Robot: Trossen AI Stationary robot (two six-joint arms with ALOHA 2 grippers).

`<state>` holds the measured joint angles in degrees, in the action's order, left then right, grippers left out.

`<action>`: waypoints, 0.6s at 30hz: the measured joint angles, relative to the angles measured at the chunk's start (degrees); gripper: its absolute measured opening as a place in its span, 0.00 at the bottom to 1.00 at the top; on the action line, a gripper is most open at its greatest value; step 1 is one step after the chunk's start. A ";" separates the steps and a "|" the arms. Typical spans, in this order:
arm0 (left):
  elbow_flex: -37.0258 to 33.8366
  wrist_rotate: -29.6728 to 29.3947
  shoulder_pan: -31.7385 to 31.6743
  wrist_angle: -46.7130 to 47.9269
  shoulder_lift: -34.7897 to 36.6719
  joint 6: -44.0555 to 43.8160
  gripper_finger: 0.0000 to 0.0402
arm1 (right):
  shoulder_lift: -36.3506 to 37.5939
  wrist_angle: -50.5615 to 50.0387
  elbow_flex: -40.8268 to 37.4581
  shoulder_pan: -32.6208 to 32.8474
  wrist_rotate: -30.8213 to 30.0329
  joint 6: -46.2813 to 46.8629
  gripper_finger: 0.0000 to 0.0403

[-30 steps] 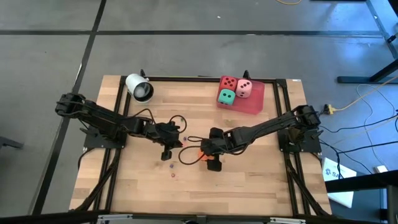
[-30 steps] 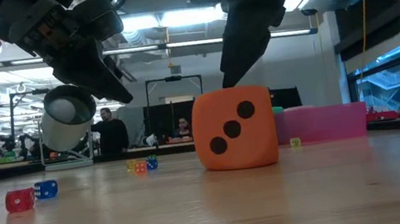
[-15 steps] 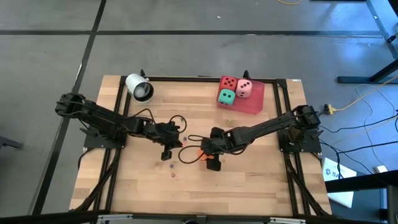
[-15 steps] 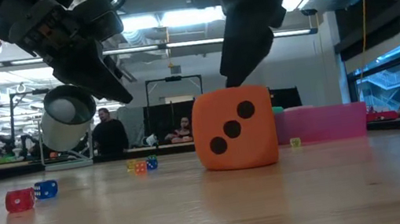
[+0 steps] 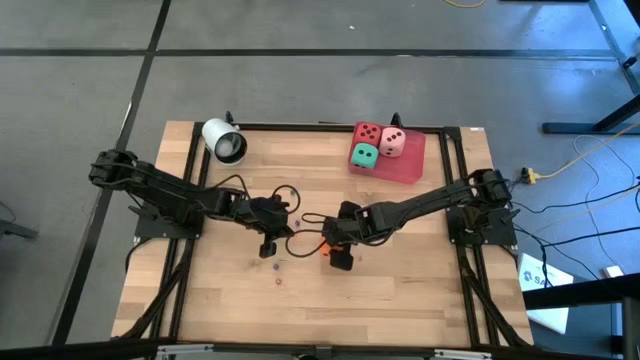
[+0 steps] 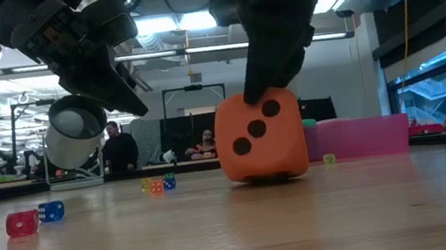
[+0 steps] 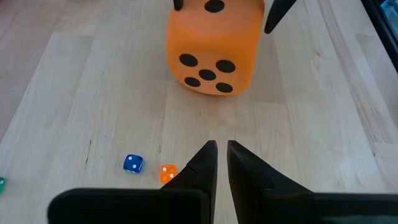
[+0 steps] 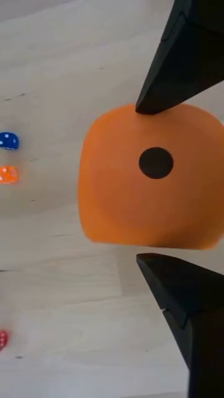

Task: Pick & Place Dice
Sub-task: Put the large orange dice into the red bin

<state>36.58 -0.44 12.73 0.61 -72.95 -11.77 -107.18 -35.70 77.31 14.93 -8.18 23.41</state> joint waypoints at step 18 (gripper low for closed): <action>-0.02 0.01 0.02 0.05 0.00 -0.02 0.08 | -2.66 -2.62 0.20 -0.25 -1.93 -4.39 0.87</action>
<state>36.56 -0.43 12.75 0.67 -72.95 -11.79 -109.84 -38.31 77.52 14.68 -10.11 19.02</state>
